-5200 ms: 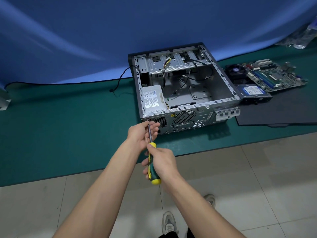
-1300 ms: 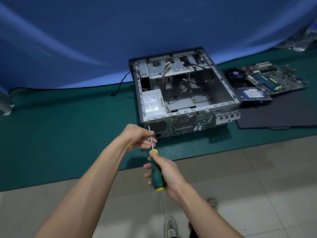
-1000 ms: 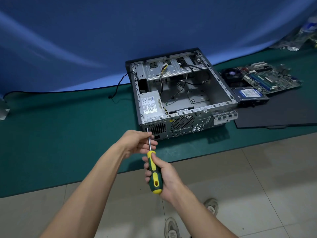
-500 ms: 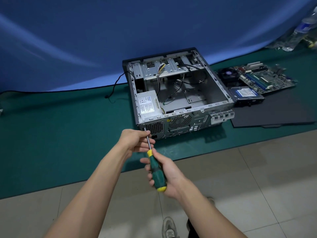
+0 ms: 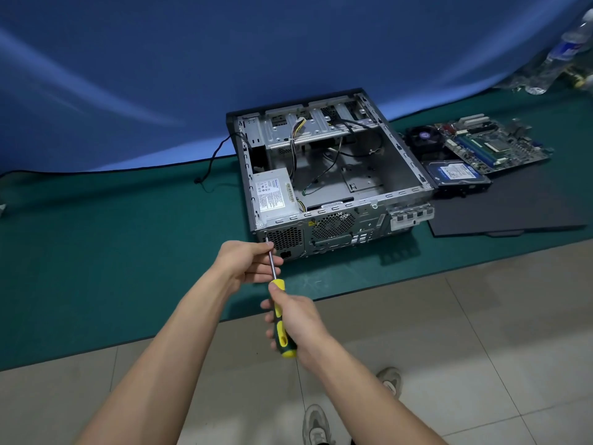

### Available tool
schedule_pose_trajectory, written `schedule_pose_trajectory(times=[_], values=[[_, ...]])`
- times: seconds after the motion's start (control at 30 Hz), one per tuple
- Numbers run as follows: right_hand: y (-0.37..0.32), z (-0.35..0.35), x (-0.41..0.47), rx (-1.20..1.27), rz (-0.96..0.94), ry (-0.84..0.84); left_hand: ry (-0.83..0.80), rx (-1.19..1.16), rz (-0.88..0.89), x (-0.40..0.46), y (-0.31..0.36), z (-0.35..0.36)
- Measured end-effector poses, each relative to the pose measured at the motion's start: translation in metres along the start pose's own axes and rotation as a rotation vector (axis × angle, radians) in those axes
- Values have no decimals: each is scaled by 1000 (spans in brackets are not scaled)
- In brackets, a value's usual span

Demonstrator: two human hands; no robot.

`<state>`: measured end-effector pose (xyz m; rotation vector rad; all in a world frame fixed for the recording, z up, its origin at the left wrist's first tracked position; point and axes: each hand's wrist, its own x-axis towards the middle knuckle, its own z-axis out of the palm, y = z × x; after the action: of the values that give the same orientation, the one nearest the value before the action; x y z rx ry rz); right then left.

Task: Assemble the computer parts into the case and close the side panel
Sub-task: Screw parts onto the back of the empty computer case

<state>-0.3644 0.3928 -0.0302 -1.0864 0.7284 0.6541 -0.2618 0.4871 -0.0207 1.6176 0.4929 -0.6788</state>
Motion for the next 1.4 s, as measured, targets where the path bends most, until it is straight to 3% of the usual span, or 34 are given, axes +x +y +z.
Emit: schedule_pose_trajectory(times=[0.03, 0.17, 0.27, 0.4, 0.6, 0.93, 1.07, 1.13, 1.23, 1.4], values=[[1, 2, 0, 44, 6, -3, 4, -13, -1, 0, -1, 0], [0, 1, -4, 466, 116, -279, 9, -50, 3, -1, -2, 0], [3, -2, -4, 338, 92, -242, 26, -28, 17, -1, -1, 1], [8, 10, 2, 58, -22, 58, 48, -36, 22, 1, -4, 0], [-3, -9, -3, 207, 81, -124, 27, -87, 26, 2, -7, 4], [-39, -34, -14, -347, -75, 62, 113, -311, 107, -3, -17, 31], [-76, -55, -25, -985, -371, 224, 119, -408, 163, -6, 2, 49], [-100, -66, -28, -1191, -444, 322, 137, -432, 203, -7, 18, 62], [-138, -83, -29, -1299, -514, 385, 145, -399, 270, -3, 45, 86], [-201, -129, -16, -1237, -569, 596, 106, -222, 343, 23, 82, 139]])
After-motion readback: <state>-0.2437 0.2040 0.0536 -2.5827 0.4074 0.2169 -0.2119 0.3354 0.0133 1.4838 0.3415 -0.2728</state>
